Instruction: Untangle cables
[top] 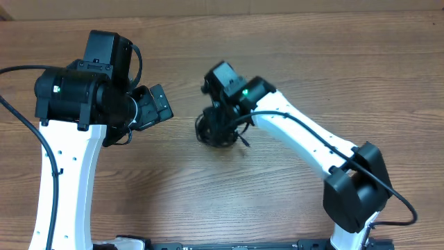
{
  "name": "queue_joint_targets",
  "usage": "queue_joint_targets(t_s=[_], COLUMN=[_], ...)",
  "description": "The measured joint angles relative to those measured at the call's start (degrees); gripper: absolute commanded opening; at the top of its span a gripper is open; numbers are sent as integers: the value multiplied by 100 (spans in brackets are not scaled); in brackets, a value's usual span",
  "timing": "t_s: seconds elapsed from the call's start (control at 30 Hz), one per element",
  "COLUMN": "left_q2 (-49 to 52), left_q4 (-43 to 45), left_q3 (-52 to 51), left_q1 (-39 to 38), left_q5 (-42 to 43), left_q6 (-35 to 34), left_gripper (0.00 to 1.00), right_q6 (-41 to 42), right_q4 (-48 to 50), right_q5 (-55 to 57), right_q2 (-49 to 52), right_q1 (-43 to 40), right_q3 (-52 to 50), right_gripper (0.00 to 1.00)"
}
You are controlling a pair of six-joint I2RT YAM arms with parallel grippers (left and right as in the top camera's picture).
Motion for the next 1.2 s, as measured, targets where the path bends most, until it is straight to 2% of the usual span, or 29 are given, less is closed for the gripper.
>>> queue_joint_targets(t_s=[0.33, 0.53, 0.6, 0.7, 0.87, 1.0, 1.2], left_q2=[2, 2, 2, 0, 2, 2, 24], left_q4=[-42, -42, -42, -39, 22, 28, 177], left_q3=[0, 0, 0, 0, 0, 0, 0], left_q1=[0, 0, 0, 0, -55, -238, -588], left_q5=[83, 299, 369, 520, 1082, 1574, 1873], left_q6=[96, 339, 409, 459, 935, 1335, 1609], left_gripper=[100, 99, 95, 95, 93, 89, 76], right_q6=[192, 214, 214, 212, 361, 627, 962], right_q4=[-1287, -1329, -1274, -1145, -927, -800, -533], right_q5=[0, 0, 0, 0, 0, -2, -85], right_q2=[-789, -1373, -1613, -1910, -2194, -2208, -2203], right_q1=[0, 0, 0, 0, 0, 0, 0], right_q3=[1958, 2159, 2164, 2175, 2221, 2223, 2223], right_gripper=[4, 4, 4, 4, 4, 4, 4])
